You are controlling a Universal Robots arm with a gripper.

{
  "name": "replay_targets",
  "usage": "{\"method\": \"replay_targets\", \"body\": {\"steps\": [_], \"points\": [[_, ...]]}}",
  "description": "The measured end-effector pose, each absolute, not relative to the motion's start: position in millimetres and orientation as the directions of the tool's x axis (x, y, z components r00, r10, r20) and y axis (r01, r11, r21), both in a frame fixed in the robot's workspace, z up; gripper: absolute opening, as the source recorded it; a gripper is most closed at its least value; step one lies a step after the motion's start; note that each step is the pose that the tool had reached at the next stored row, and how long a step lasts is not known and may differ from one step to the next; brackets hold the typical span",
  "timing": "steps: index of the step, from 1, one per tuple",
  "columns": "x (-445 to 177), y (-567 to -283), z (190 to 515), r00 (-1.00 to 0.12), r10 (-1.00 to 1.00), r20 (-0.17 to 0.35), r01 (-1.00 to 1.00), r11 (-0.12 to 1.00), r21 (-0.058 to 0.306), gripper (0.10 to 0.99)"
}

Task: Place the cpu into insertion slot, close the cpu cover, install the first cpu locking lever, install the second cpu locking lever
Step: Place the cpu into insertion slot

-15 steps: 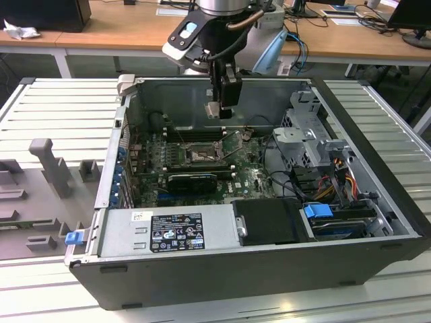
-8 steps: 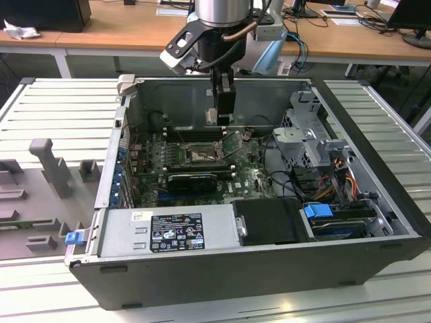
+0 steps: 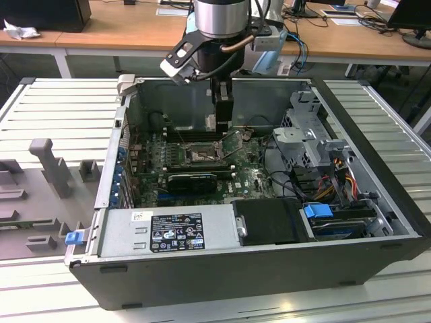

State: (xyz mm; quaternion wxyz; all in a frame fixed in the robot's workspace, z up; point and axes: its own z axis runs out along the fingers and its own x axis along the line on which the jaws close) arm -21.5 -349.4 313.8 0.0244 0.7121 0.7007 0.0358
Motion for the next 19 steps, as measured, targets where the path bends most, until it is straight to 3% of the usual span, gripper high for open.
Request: {"method": "replay_targets", "body": {"steps": [19], "points": [[-24, -349, 291, -0.009, 1.000, 0.019, 0.997, 0.008, 0.079, 0.533]]}}
